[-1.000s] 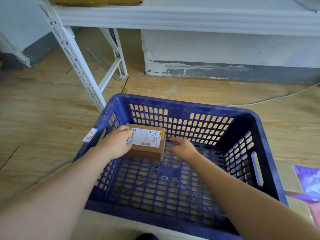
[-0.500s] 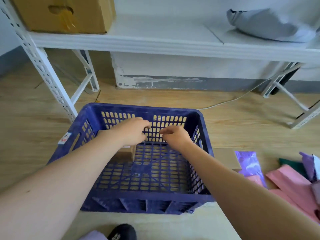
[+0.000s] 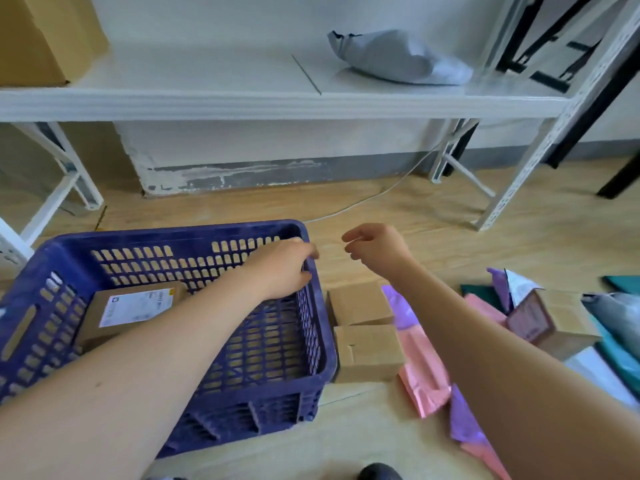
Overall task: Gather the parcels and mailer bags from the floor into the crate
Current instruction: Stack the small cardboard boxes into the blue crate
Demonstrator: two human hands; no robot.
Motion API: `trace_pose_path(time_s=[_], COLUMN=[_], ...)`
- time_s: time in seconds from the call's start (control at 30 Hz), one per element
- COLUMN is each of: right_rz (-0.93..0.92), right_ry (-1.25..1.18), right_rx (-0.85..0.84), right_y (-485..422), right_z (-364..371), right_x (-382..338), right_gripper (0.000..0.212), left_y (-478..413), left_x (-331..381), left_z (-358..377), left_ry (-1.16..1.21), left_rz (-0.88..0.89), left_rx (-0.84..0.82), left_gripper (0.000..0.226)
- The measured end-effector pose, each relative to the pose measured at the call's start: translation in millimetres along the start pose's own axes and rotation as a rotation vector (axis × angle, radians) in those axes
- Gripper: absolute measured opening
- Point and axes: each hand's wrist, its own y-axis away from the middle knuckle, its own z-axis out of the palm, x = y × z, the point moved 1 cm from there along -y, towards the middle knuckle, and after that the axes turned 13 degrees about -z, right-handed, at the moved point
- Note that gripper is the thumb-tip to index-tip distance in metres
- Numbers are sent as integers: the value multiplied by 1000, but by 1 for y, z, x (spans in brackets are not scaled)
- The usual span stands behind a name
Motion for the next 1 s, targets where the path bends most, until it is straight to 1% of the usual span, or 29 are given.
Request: trace_pose_path(time_s=[0.1, 0.2, 0.3, 0.4, 0.6, 0.73, 0.8, 0.9, 1.0], right_rz=[20, 101, 206, 247, 310, 352, 360, 456, 555], right_ry=[39, 92, 166, 234, 384, 523, 586, 631, 638], right_rx=[48, 110, 118, 140, 266, 317, 334, 375, 403], right_y=[-3, 2, 13, 21, 31, 47, 55, 64, 73], right_z=[-43, -79, -94, -104, -138, -163, -172, -191, -206], right_x=[24, 63, 103, 131, 181, 222, 237, 264, 284], right_gripper=[23, 25, 29, 34, 37, 42, 40, 38, 55], left_y=[-15, -30, -40, -49, -70, -83, -88, -99, -106], left_x=[28, 55, 82, 110, 161, 189, 200, 226, 248], left_z=[18, 44, 71, 91, 128, 144, 150, 163, 172], left_ry=[38, 73, 46, 47, 158, 162, 191, 233, 245], left_rz=[48, 78, 131, 172, 242, 299, 312, 327, 348], left_rx=[-16, -56, -109, -133, -208, -169, -146, -148, -167], left_gripper=[42, 42, 45, 47, 53, 57, 58, 60, 60])
